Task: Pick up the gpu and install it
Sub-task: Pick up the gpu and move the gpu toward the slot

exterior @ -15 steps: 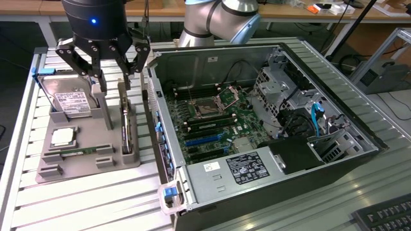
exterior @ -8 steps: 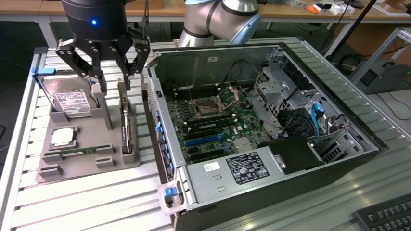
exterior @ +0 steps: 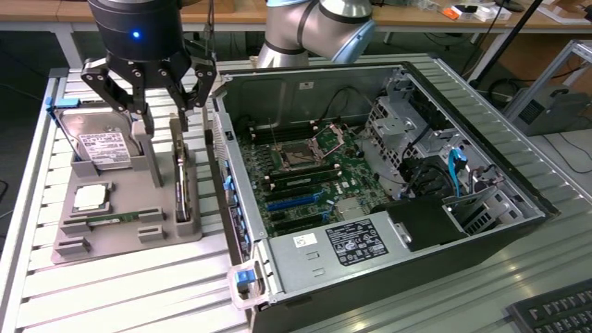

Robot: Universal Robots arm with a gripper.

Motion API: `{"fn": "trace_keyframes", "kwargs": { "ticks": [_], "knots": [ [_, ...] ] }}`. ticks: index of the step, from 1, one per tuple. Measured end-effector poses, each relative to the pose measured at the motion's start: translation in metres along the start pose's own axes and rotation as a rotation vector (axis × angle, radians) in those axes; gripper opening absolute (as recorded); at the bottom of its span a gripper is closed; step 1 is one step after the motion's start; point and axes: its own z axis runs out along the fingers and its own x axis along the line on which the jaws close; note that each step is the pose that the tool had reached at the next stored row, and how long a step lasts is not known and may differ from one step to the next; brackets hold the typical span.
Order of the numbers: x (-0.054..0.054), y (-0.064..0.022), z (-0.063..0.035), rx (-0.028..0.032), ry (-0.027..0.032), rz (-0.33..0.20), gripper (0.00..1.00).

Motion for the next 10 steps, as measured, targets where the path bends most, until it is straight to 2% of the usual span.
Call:
{"fn": "trace_keyframes", "kwargs": {
  "ticks": [10],
  "knots": [
    [0.0000,-0.0005,0.0020,0.0000,0.0000,0.000,0.48]
  ]
}}
